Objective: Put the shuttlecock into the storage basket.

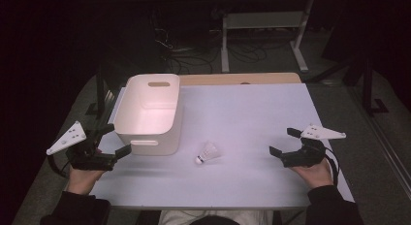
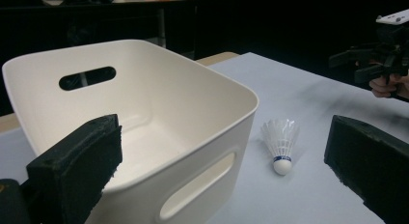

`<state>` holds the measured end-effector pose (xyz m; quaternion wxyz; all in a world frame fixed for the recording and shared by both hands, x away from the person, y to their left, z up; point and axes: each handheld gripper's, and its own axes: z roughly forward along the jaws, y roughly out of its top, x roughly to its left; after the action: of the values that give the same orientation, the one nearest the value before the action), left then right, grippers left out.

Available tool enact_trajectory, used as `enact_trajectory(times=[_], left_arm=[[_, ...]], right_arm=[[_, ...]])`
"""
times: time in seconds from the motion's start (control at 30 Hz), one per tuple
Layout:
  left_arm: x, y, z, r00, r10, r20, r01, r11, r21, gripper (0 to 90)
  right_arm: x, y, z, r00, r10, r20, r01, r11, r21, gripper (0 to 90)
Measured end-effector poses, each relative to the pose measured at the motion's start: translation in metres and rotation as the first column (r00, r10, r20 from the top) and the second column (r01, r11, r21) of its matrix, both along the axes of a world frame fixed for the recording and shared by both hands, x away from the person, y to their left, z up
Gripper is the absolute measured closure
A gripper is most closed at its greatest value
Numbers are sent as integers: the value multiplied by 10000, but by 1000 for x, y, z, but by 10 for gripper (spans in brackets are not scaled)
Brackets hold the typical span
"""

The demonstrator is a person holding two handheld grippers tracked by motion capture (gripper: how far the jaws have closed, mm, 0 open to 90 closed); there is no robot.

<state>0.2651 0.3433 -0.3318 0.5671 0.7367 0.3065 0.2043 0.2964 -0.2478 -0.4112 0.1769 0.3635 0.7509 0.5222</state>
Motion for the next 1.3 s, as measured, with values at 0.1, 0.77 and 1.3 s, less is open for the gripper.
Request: enact_trajectory(times=[0.1,0.77,1.3], left_arm=[[3,-5,5,10000,-67,3,67,10000,60,0],[19,-30,21,9983,-563,-154,571,9969,546,0],[29,-51,27,9940,-992,-465,1027,9914,814,0]], right_arm=[[0,0,0,10000,0,-15,0,10000,5,0],[-1,1,0,9999,135,-56,-135,9999,40,0],[-1,1,0,9998,183,-72,-182,9998,51,0]])
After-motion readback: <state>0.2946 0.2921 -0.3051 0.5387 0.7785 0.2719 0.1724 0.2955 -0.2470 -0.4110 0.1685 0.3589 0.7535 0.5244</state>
